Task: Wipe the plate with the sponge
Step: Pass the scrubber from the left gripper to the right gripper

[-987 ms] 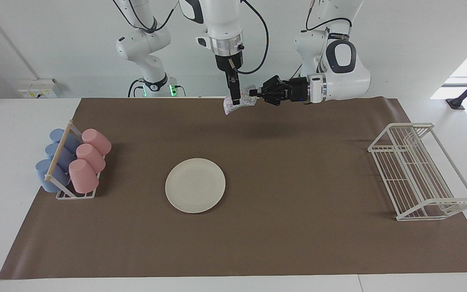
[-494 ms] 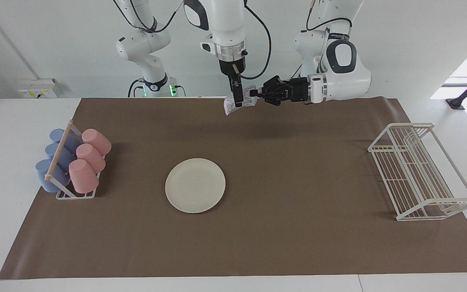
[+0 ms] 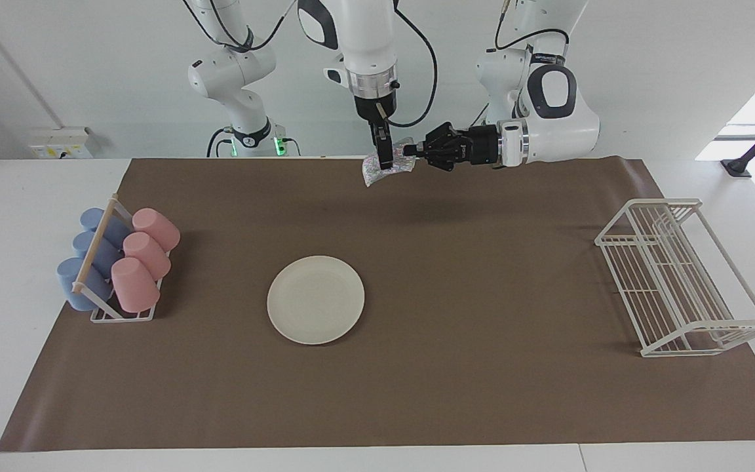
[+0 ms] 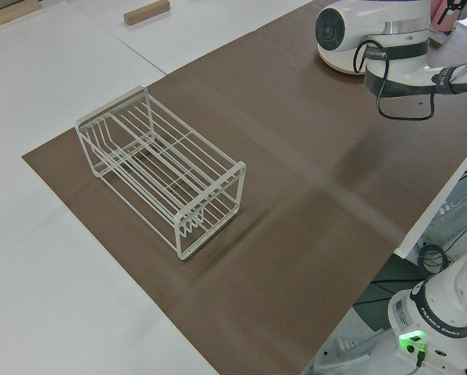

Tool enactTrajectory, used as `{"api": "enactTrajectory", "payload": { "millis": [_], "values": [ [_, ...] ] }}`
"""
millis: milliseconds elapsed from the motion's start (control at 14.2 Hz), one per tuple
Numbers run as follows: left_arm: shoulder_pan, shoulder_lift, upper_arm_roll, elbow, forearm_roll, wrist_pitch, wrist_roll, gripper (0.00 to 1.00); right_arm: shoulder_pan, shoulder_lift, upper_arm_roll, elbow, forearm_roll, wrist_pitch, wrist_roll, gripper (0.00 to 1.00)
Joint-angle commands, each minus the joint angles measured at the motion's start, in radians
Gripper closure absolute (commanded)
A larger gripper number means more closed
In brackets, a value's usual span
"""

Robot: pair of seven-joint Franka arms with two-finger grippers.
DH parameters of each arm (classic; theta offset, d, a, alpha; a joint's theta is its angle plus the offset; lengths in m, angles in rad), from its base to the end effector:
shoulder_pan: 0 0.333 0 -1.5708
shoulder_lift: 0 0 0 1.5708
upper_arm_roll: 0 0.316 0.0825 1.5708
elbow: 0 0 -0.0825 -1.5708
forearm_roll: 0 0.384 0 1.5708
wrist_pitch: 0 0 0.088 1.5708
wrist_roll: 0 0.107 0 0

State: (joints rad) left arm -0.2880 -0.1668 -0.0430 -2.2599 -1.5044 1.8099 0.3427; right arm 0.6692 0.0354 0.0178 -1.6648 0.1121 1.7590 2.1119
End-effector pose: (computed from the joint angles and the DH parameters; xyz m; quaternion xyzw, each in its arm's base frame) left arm 0.4421 -0.2404 0.4775 0.7684 0.0006 -0.0983 0.6323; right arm 0.4417 0.3749 0.5771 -0.7494 0.6591 0.0498 0.0384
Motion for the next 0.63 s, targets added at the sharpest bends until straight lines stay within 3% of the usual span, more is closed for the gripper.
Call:
{"api": "enactTrajectory", "payload": {
  "millis": [0,423,494,564],
  "values": [
    [-0.016,-0.020,0.011,-0.020,-0.017,0.006,0.013,1.00,-0.002,-0.026,0.002,-0.038,0.024,0.030,-0.047,1.00],
    [-0.017,-0.026,0.008,-0.021,-0.011,0.006,0.009,1.00,-0.002,-0.028,0.002,-0.038,0.026,0.033,-0.109,1.00],
    [-0.017,-0.031,0.006,-0.021,-0.008,0.009,0.003,0.92,-0.006,-0.028,0.002,-0.036,0.026,0.031,-0.109,1.00],
    [-0.017,-0.033,0.005,-0.018,-0.007,0.012,-0.020,0.40,-0.010,-0.028,0.002,-0.036,0.026,0.031,-0.115,1.00]
  ]
}}
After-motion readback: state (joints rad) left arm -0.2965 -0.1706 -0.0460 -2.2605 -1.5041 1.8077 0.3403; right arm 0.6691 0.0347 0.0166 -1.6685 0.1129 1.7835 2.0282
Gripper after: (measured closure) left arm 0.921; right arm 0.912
